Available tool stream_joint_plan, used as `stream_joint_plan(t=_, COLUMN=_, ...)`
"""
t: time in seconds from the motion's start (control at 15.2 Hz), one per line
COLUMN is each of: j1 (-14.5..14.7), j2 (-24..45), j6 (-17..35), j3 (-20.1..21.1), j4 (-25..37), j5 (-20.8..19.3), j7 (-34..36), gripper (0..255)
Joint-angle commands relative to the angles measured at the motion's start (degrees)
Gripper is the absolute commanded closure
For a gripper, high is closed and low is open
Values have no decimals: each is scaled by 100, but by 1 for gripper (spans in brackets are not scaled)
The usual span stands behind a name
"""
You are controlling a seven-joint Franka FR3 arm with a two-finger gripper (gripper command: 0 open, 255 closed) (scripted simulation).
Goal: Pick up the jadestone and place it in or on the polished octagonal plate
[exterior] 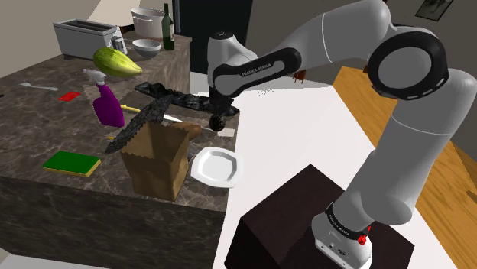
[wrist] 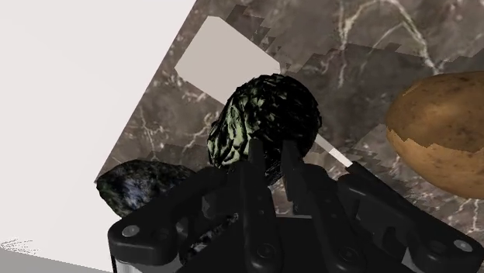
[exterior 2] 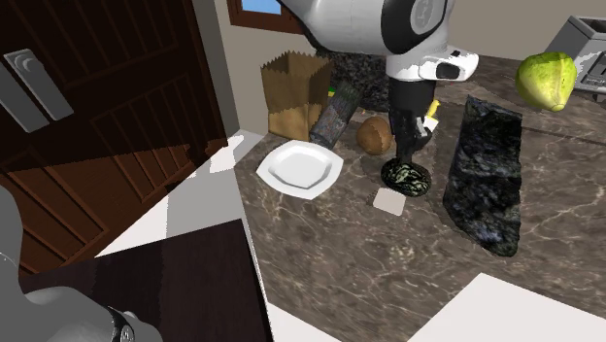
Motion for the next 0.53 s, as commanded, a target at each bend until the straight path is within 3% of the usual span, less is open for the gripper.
stream_joint_plan(t=0.0, j1=-6, j2=-66, j6=-139, j3=0, j4=59, j5=18, j7=-35, gripper=255)
stream_joint_plan(t=0.2, j1=-4, j2=-95, j6=-197, j3=2, j4=92, j5=25, j7=-43, gripper=255)
stream_joint_plan(t=0.26, j1=-4, j2=-95, j6=-197, j3=2, j4=92, j5=25, j7=-43, gripper=0)
stream_joint_plan(t=0.4, j1=139, j2=-626, j6=1043, j3=-137, j4=-1056, j5=93, j7=2118, gripper=0)
stream_joint_plan(t=0.46, j1=191, j2=-717, j6=1338, j3=-168, j4=-1294, j5=43, j7=2693, gripper=0)
